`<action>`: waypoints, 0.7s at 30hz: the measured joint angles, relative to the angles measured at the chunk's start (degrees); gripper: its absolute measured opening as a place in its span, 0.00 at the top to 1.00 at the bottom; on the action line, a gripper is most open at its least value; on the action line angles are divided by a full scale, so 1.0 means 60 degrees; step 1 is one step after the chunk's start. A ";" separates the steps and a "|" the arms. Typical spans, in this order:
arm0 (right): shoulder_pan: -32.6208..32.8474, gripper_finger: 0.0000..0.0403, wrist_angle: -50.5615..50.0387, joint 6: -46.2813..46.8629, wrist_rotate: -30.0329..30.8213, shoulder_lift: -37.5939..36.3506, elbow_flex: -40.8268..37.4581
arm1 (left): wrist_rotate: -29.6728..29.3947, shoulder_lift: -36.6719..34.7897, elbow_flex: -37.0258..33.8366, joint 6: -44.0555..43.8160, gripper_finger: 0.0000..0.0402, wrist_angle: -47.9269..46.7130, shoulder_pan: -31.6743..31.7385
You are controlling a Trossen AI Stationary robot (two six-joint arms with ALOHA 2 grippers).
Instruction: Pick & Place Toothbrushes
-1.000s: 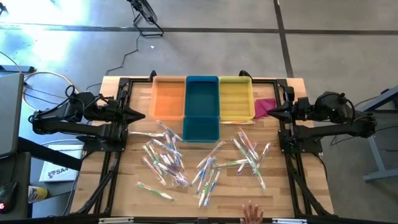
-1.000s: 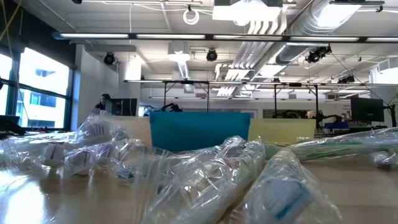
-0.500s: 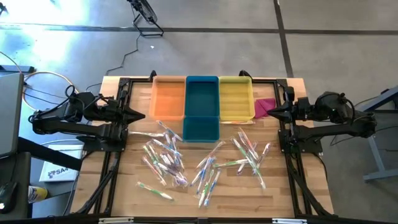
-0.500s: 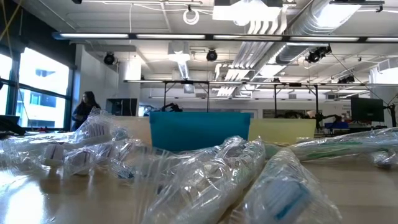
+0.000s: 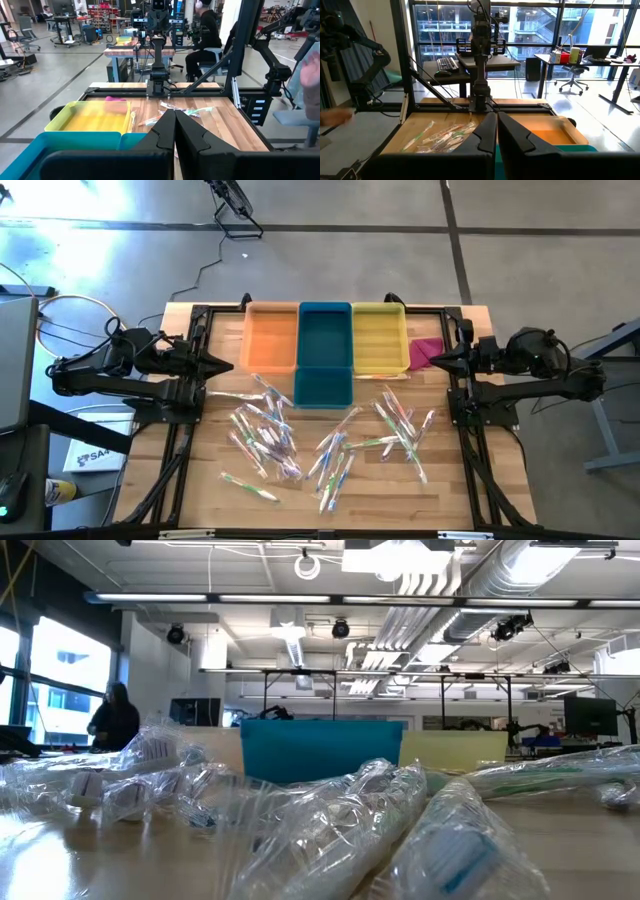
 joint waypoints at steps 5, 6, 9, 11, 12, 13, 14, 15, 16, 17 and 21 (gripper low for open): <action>0.0000 0.98 0.0000 0.0000 0.0000 0.0000 0.0000 | 0.0000 -0.0004 0.0004 -0.0002 1.00 0.0000 -0.0002; 0.0000 0.98 0.0000 0.0003 0.0000 0.0001 -0.0001 | 0.0000 -0.0001 0.0001 -0.0002 1.00 0.0000 -0.0002; 0.0000 0.98 0.0000 0.0000 0.0000 0.0000 -0.0004 | -0.0009 -0.0001 0.0004 0.0353 1.00 0.0045 0.0001; 0.0000 0.98 0.0004 -0.0007 0.0000 0.0000 0.0000 | -0.0015 -0.0033 0.0004 0.0871 1.00 0.0178 -0.0002; 0.0003 0.98 0.0007 -0.0007 0.0000 0.0000 -0.0001 | -0.0015 -0.0044 0.0000 0.0949 1.00 0.0160 0.0002; 0.0000 0.98 0.0005 -0.0010 0.0000 0.0002 -0.0001 | -0.0011 -0.0044 0.0002 0.0979 1.00 0.0117 -0.0002; 0.0002 0.98 0.0004 -0.0011 0.0000 0.0002 -0.0004 | -0.0011 -0.0047 0.0004 0.0985 1.00 0.0070 -0.0002; 0.0001 0.98 0.0005 -0.0011 0.0000 0.0003 -0.0001 | -0.0011 -0.0047 0.0004 0.0998 1.00 0.0011 0.0001; 0.0002 0.98 0.0004 -0.0012 0.0000 0.0001 -0.0004 | -0.0011 -0.0045 0.0004 0.1000 1.00 -0.0051 -0.0002; 0.0000 0.98 0.0004 -0.0011 0.0000 0.0001 -0.0003 | -0.0011 -0.0040 0.0004 0.1003 1.00 -0.0067 -0.0001; 0.0002 0.98 0.0004 -0.0022 0.0000 0.0001 -0.0002 | -0.0011 -0.0033 0.0004 0.1000 1.00 -0.0039 0.0000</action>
